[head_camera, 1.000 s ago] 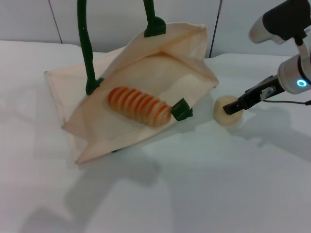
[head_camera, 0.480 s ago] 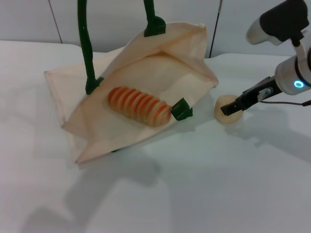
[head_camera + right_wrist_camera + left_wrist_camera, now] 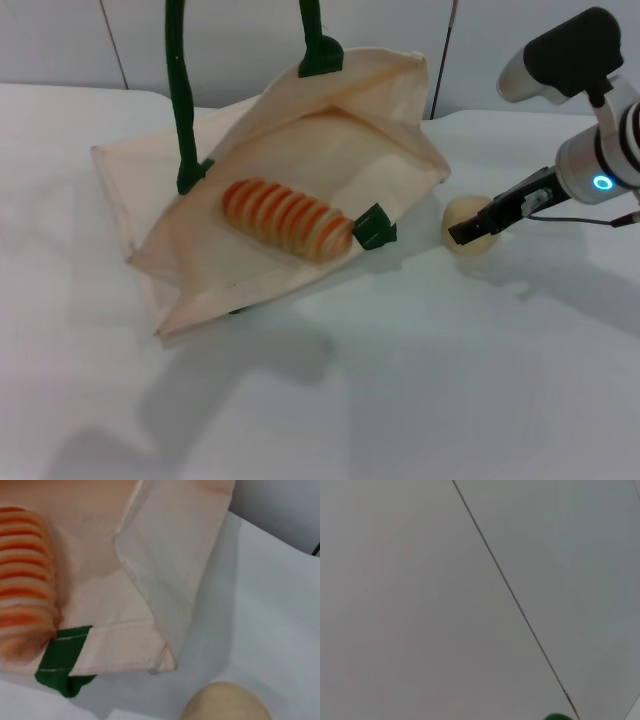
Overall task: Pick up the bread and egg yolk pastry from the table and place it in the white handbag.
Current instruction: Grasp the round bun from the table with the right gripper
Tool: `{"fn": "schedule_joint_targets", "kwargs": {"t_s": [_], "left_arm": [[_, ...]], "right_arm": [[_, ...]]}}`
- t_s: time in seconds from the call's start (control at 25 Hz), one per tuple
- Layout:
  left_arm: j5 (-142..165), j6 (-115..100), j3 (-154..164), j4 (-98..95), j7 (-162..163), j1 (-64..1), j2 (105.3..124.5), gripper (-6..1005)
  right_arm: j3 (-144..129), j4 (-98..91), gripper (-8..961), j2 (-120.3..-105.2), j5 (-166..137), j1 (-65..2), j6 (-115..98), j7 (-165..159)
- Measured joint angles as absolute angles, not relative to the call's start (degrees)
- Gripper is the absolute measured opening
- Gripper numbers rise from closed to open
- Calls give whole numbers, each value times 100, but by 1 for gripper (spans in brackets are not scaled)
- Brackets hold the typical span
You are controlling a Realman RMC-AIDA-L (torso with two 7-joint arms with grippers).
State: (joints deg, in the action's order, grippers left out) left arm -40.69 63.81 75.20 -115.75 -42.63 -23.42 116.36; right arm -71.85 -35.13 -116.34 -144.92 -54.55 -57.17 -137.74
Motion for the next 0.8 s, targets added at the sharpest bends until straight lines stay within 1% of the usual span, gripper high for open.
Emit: {"fn": "schedule_joint_targets", "kwargs": {"t_s": [0.64, 0.8], "left_arm": [[-4069, 6381, 7529, -11561, -4262, -2382, 11636, 152], [-4069, 6381, 7525, -11563, -4262, -2389, 11636, 154]], "right_arm": [[-7211, -3345, 855, -11636, -14492, -5538, -5506, -13760], [-7256, -3282, 707, -11635, -14494, -5551, -5473, -13755]]}}
